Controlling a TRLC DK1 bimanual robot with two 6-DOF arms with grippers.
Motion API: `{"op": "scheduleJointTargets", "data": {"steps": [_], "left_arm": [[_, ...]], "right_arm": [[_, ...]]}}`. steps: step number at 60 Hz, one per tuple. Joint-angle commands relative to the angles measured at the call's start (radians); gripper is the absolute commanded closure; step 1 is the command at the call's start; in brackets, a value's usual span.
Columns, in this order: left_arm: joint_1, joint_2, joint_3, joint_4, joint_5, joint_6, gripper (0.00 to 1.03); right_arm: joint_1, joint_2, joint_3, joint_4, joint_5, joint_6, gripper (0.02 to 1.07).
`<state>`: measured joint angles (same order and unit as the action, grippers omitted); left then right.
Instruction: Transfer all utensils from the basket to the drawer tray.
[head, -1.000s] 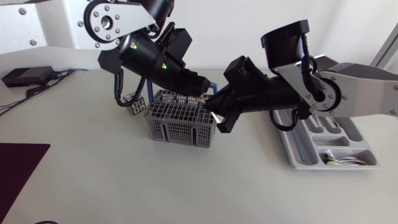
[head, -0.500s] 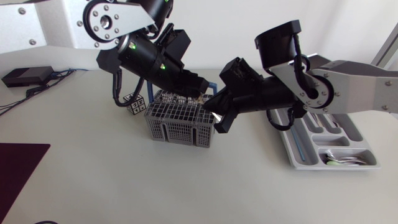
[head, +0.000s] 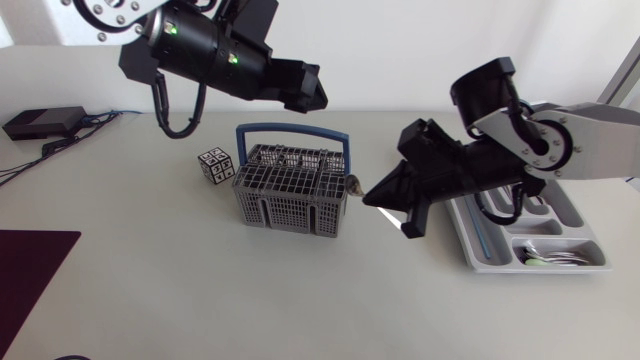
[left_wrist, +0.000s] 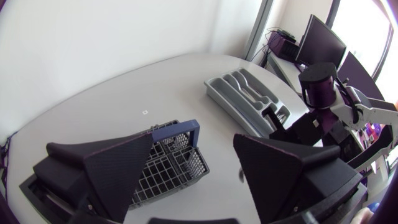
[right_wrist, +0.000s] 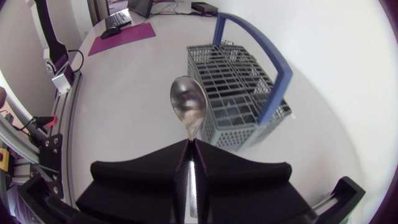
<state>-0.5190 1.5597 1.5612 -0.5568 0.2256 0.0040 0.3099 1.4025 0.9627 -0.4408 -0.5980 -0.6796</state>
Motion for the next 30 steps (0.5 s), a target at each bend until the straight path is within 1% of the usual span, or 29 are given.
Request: {"op": "scheduleJointTargets", "data": {"steps": [1,5,11,17,19,21,24,26,30], "left_arm": [[0.037,-0.024,-0.033,0.006,-0.012,0.04,0.05],[0.056,-0.03,-0.058,0.008,-0.017,0.06,0.05],[0.085,-0.046,-0.095,0.009,-0.065,0.097,0.05],[0.125,-0.064,-0.132,0.028,-0.098,0.126,0.05],[0.136,-0.07,-0.141,0.037,-0.104,0.133,0.05],[0.149,-0.078,-0.162,0.052,-0.118,0.145,0.05],[0.163,-0.086,-0.185,0.061,-0.143,0.16,0.05],[0.172,-0.09,-0.201,0.07,-0.143,0.166,0.05],[0.183,-0.099,-0.239,0.098,-0.152,0.185,0.05]], "right_arm": [[-0.088,-0.017,-0.032,-0.058,-0.037,-0.136,1.01],[-0.181,-0.014,-0.025,-0.151,-0.068,-0.267,1.01],[-0.318,-0.002,-0.015,-0.266,-0.077,-0.457,1.01],[-0.471,0.052,0.019,-0.407,-0.068,-0.704,1.01],[-0.514,0.073,0.033,-0.438,-0.063,-0.758,1.01],[-0.592,0.122,0.07,-0.498,-0.056,-0.862,1.01],[-0.681,0.179,0.113,-0.555,-0.04,-0.974,1.01],[-0.726,0.211,0.139,-0.578,-0.023,-1.032,1.01],[-0.81,0.268,0.179,-0.573,0.007,-1.117,1.01]]}}
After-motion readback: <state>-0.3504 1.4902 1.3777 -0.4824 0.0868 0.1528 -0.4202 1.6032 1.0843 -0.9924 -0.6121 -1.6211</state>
